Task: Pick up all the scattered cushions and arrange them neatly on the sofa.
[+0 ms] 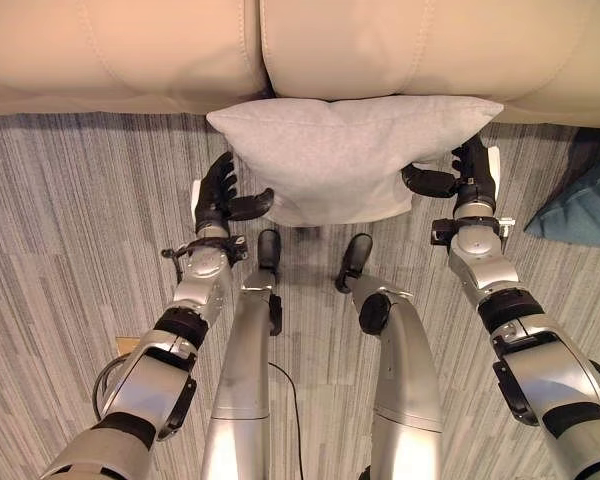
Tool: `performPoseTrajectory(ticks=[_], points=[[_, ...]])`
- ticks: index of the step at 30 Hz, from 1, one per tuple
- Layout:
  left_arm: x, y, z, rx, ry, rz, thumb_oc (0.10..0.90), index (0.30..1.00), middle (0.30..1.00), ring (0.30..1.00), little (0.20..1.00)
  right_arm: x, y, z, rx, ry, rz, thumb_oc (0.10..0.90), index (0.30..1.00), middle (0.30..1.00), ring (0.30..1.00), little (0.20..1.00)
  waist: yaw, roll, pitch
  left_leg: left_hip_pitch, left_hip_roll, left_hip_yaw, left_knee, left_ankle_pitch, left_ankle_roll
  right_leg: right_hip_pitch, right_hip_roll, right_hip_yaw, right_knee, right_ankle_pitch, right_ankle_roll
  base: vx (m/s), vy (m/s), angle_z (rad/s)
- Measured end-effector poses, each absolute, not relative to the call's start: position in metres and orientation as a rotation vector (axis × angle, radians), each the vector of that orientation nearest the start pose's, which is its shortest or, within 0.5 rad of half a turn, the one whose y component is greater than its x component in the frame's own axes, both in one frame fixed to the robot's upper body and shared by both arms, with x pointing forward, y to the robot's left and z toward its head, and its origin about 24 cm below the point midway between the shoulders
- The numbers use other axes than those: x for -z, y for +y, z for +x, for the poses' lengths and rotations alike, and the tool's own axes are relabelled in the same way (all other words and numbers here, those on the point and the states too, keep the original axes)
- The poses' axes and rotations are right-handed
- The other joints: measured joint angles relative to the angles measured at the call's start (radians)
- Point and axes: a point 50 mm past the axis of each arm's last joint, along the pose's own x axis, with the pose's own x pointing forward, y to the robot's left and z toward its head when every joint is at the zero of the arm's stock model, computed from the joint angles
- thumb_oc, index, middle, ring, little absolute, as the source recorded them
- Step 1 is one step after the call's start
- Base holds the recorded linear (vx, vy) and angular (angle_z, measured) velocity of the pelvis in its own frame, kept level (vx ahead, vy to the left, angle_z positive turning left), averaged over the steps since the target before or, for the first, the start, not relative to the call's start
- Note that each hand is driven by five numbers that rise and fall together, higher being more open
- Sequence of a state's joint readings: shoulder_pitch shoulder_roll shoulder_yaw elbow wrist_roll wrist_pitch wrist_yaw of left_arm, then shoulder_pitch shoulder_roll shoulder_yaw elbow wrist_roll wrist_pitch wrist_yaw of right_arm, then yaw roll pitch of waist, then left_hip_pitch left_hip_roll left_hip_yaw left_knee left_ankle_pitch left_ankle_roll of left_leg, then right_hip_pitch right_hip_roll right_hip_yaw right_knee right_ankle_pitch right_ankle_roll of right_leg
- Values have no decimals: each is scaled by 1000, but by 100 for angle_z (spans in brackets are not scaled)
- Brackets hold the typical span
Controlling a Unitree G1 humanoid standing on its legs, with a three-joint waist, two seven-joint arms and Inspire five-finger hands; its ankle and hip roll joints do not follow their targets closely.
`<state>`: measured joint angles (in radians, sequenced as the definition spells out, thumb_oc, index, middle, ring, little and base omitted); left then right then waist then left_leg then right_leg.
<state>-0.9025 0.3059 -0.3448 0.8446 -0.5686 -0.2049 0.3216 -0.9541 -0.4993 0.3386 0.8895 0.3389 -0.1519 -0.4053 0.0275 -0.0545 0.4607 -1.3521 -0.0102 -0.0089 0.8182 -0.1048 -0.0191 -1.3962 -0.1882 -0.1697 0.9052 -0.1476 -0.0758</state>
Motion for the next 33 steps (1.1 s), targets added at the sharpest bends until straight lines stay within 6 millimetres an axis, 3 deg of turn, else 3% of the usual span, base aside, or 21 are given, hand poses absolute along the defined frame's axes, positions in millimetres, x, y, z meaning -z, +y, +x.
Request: performPoseTrajectory(ticks=[1,3,4,5,9,15,16,18,19,21,23,27,29,31,33], points=[[-151,140,399,-106,-172,-67,800,900,900,900,900,-180,-211,401,329,-238,-293,800,900,900,900,900,-4,0,0,-4,-3,0,-4,1,0,-5,-2,1,-1,0,0,0,-20,4],[-160,134,401,-121,-185,-95,800,900,900,900,900,-186,-199,403,319,-253,-263,546,519,519,519,519,-22,0,0,-7,-6,0,-23,10,-1,-9,-4,0,-9,4,3,-1,-6,2],[-162,133,402,-127,-187,-99,696,745,745,745,745,-186,-197,404,321,-252,-247,400,300,300,300,300,-24,0,0,-6,-6,0,-27,11,-1,-8,-4,0,-15,6,4,0,0,0],[-162,128,402,-120,-187,-103,400,300,300,300,300,-185,-193,404,313,-250,-238,400,300,300,300,300,-24,0,0,-2,-7,0,-30,13,-2,-7,-4,0,-16,7,2,0,0,0],[-157,134,401,-161,-169,-99,400,300,300,300,300,-178,-186,404,301,-234,-209,400,300,300,300,300,-40,-1,0,45,-9,-2,-84,35,-6,36,-5,-9,-55,17,-1,2,8,4],[-140,147,396,-196,-123,-97,400,300,300,300,300,-151,-180,391,238,-198,-193,400,300,300,300,300,-44,-13,12,191,-6,-1,-221,84,-15,165,8,-16,-165,50,-2,-20,-8,-1],[-128,150,392,-211,-92,-114,400,300,300,300,300,-135,-172,385,204,-166,-172,400,300,300,300,300,-46,-19,9,242,-6,-4,-268,96,-17,212,16,-18,-201,58,8,-33,-39,-1],[-96,153,374,-212,-42,-133,400,300,300,300,300,-96,-178,366,198,-97,-156,400,300,300,300,300,-46,-20,-118,216,-4,-8,-289,93,-13,187,18,-19,-212,50,21,-53,-52,5],[-98,149,360,-171,-104,-148,400,300,300,300,300,-94,-182,352,188,-130,-106,400,300,300,300,300,-41,-22,-114,263,-9,-16,-327,114,-20,232,18,-28,-242,62,15,-51,-47,10],[-87,154,352,-178,-86,-130,400,300,300,300,300,-82,-182,343,168,-107,-107,400,300,300,300,300,-40,-22,-100,353,-10,-29,-372,126,-24,325,22,-44,-283,67,17,-47,-52,8],[-74,157,343,-186,-58,-121,400,300,300,300,300,-72,-181,332,149,-97,-129,400,300,300,300,300,-39,-22,-114,435,-8,-35,-426,126,-24,404,29,-46,-325,60,41,-43,-62,3],[-62,164,316,-165,-67,-169,400,300,300,300,300,-72,-185,311,132,-149,-174,400,300,300,300,300,-26,-21,-120,591,-6,-40,-560,176,-28,536,38,-58,-405,82,39,12,-90,3],[-44,170,299,-152,-18,-168,400,300,300,300,300,-61,-188,298,110,-120,-200,400,300,300,300,300,-10,-14,-114,734,5,-54,-635,194,-33,677,54,-77,-464,83,42,134,-128,5],[-19,178,272,-133,60,-158,400,300,300,300,300,-45,-189,280,64,-77,-244,400,300,300,300,300,4,0,-119,931,24,-62,-713,193,-34,882,80,-101,-546,71,58,113,-100,9],[-10,179,262,-111,85,-155,400,300,300,300,300,-46,-196,269,53,-87,-267,400,300,300,300,300,10,25,-175,969,27,-81,-732,180,-34,929,81,-122,-562,49,67,103,-90,25]])
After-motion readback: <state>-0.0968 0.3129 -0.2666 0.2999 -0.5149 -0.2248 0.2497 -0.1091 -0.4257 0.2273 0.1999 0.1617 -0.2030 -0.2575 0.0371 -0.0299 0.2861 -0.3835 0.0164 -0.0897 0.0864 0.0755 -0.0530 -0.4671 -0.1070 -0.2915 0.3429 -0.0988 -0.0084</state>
